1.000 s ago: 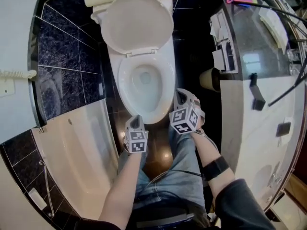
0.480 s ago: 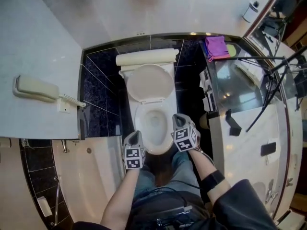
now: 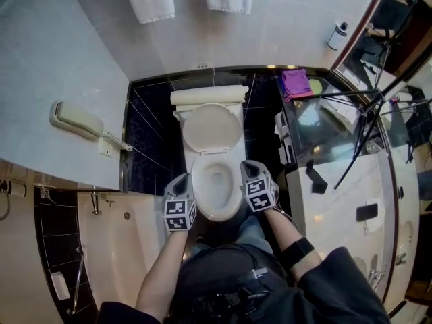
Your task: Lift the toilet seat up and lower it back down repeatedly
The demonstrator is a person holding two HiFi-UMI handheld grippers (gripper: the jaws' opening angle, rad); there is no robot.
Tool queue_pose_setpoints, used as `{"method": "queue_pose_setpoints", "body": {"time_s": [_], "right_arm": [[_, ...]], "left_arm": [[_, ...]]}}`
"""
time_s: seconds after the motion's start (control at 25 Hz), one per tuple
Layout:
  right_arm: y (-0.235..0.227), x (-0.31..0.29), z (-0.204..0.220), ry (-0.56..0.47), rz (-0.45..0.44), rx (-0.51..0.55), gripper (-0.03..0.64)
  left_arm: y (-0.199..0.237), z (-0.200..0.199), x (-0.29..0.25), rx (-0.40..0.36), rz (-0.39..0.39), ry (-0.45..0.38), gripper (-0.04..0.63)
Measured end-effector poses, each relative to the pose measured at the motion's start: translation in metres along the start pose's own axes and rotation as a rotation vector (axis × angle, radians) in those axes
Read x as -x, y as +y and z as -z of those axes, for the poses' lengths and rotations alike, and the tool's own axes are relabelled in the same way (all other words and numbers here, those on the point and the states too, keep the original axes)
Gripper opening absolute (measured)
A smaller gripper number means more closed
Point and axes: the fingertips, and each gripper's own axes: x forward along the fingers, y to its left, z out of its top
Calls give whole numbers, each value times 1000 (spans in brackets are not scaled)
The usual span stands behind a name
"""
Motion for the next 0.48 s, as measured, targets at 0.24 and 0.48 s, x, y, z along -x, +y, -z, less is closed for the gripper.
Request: {"method": "queue_pose_setpoints", "body": {"time_s": [0.24, 0.48], "right_arm": [[2, 18, -2, -24, 16, -10, 20], [5, 22, 11, -13, 20, -22, 20]], "left_arm": [[-1, -3, 18, 22, 20, -28, 0], [-1, -2, 27, 15, 19, -39, 0]]}}
